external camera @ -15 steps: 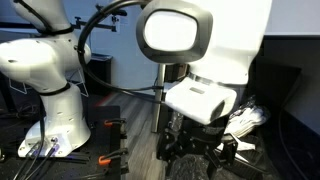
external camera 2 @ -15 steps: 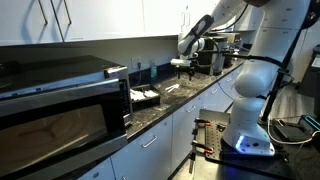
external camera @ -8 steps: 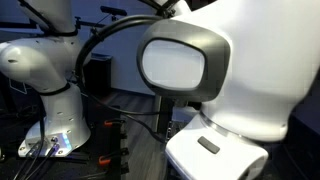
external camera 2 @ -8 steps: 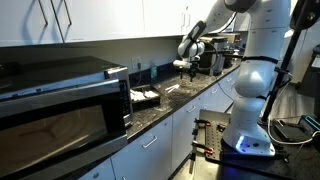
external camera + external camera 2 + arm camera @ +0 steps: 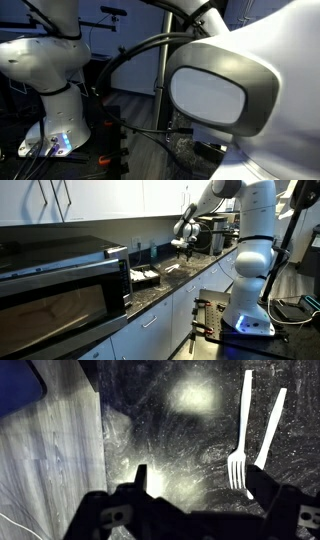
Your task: Pick up the white folk from the countertop and put it on top of the microwave.
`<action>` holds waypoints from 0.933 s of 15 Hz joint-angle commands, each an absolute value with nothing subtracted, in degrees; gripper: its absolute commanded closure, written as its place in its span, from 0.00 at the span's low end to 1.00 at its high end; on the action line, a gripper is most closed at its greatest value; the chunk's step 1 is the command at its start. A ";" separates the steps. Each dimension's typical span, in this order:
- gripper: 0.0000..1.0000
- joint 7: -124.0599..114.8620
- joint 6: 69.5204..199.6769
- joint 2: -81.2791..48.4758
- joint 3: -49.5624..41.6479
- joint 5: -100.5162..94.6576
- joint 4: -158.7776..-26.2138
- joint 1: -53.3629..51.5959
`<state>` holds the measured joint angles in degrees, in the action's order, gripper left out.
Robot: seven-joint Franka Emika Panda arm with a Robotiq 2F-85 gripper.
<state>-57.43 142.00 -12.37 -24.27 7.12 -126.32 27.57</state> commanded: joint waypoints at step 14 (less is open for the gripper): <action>0.00 -53.69 137.96 -29.95 -23.36 10.44 -111.36 26.13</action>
